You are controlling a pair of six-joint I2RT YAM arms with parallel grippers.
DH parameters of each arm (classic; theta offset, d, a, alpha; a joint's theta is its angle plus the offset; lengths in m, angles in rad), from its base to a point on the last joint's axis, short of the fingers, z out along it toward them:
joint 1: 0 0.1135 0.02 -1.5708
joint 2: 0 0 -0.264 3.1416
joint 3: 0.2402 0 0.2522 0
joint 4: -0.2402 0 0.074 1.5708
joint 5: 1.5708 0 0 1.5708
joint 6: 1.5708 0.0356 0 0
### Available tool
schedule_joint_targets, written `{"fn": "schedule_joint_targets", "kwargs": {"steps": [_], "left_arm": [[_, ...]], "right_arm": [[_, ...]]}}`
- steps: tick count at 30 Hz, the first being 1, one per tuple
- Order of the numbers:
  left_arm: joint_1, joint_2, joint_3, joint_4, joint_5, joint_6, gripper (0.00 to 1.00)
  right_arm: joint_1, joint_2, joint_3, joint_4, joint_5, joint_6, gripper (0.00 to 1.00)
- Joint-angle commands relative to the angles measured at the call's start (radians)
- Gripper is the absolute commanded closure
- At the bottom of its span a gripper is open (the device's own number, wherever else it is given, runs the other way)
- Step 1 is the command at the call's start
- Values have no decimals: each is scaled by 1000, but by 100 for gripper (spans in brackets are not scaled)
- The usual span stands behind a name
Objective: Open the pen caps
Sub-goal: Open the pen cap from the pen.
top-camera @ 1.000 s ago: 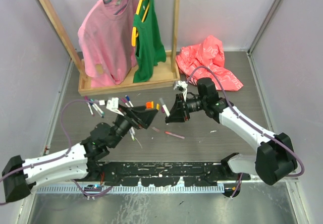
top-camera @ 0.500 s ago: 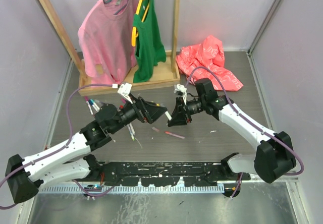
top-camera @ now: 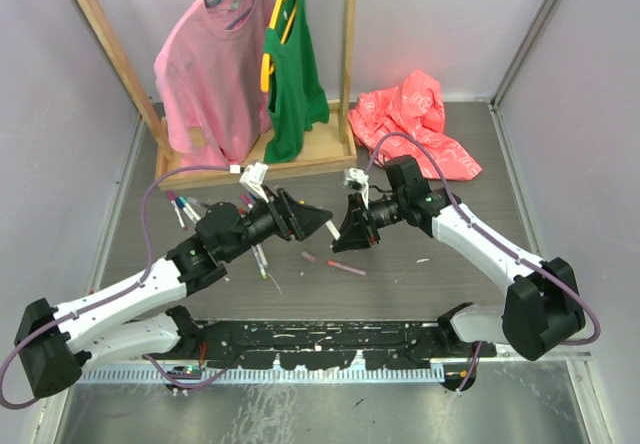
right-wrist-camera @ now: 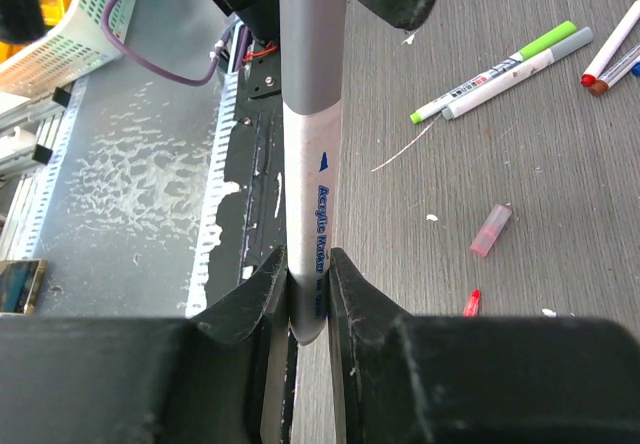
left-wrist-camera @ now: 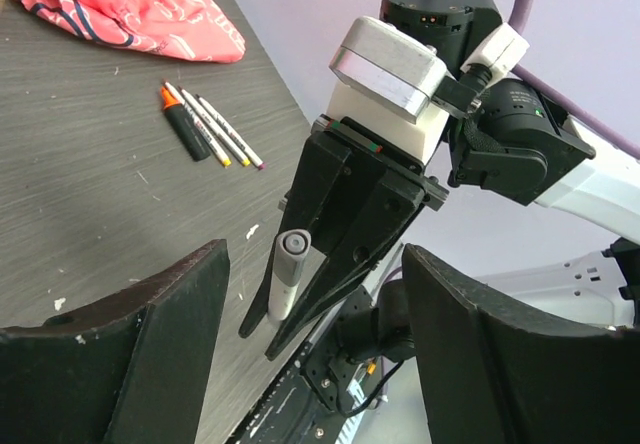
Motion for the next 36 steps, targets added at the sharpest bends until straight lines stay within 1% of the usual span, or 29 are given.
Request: {"fn": "schedule_joint_targets", "kwargs": {"steps": [1,6,9,12,14,16,18,19,21,22,23,25,26,27,30,33,36], "left_arm": [[8,21,27,76,19,-17,31],[12,54,29,98,26,-32,41],[13,68,28,111,26,-38,51],[16,77,27,116,27,-43,59],[17,83,26,120,29,-46,67],[19,90,26,128,37,-48,80],[19,97,27,130,45,-50,96],[21,100,27,129,47,-50,100],[22,104,23,135,49,-50,100],[23,105,16,141,50,-48,100],[24,105,11,149,49,-46,100],[24,106,-2,170,57,-39,100],[24,107,-9,182,65,-34,100],[24,111,-16,202,76,-30,100],[24,125,-40,256,109,-22,100],[23,143,-64,307,125,-27,100],[23,158,-74,337,129,-31,100]], "right_arm": [[2,0,49,-2,-26,-20,99],[2,5,51,-8,-26,-22,99],[2,5,52,-10,-27,-23,99],[2,6,52,-11,-27,-24,99],[2,7,53,-13,-26,-24,99],[3,8,54,-15,-26,-25,99],[2,8,55,-15,-26,-25,99],[4,8,55,-15,-26,-25,97],[3,6,56,-17,-26,-24,92],[2,7,56,-17,-24,-24,87],[2,5,57,-17,-24,-23,82],[4,3,60,-18,-27,-18,66],[1,2,63,-17,-32,-11,63],[-3,-1,65,-2,-40,5,56],[-35,-16,46,105,-77,130,50],[-53,-43,-3,241,-79,268,49],[-56,-62,-36,318,-71,328,49]]}}
